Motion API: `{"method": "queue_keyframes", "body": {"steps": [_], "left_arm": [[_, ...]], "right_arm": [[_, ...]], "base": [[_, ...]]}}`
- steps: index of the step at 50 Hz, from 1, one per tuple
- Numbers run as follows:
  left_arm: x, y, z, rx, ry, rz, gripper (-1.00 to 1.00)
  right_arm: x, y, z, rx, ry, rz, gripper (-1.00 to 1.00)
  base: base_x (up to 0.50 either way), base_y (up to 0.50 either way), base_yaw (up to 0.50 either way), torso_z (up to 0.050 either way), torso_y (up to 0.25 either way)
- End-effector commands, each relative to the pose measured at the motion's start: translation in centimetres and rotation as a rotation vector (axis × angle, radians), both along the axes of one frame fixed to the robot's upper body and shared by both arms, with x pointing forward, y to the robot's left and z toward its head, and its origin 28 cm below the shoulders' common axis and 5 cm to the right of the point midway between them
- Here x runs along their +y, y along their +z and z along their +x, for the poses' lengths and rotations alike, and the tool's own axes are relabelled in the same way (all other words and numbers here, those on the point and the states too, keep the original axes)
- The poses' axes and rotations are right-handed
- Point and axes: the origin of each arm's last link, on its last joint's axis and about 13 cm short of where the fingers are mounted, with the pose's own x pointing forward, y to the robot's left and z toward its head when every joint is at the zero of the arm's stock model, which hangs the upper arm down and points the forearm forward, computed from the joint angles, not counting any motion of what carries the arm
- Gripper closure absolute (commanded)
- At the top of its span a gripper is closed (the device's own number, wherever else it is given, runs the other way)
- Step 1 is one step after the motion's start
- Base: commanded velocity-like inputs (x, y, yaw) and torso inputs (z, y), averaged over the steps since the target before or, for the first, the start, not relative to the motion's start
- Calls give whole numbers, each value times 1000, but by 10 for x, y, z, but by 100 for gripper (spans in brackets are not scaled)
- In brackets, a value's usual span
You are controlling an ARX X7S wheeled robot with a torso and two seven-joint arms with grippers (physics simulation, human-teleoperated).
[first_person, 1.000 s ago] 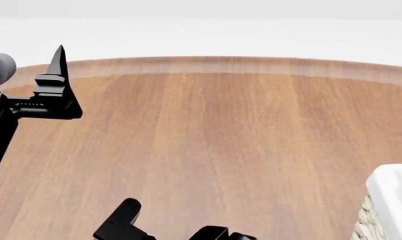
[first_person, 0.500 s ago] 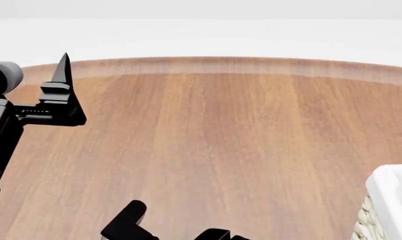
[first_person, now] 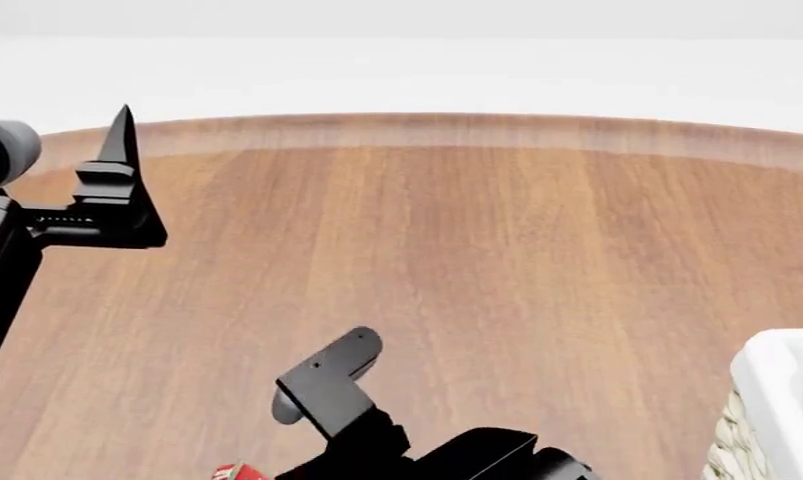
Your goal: Pick the milk and place it in the basket.
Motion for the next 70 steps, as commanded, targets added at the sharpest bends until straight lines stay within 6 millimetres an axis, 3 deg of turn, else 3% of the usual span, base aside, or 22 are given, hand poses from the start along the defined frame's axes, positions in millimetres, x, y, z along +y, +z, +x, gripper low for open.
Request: {"method": "queue_keyframes", "body": {"steps": [1,15,27,40,53,70], "left_arm": [[1,2,1,-1,6,0,-100],[1,3,1,-3,6,9,-100],[3,1,4,3,12,10,-100],[2,1,4,3,14,15,-100],[2,1,5,3,12,18,-100],[2,2,5,2,14,18,-100]], "right_arm": [[-33,66,-2,-162,-255,72,100],[-60,124,-18,-185,-482,65,100],[-94,179,-46,-252,-717,56,100],[-136,218,-73,-340,-981,73,100],[-167,239,-101,-397,-1185,28,100],[-193,227,-121,-387,-1355,-38,100]], "base": [[0,0,0,0,0],[0,0,0,0,0],[0,0,0,0,1],[0,0,0,0,2],[0,0,0,0,1],[0,0,0,0,1]]}}
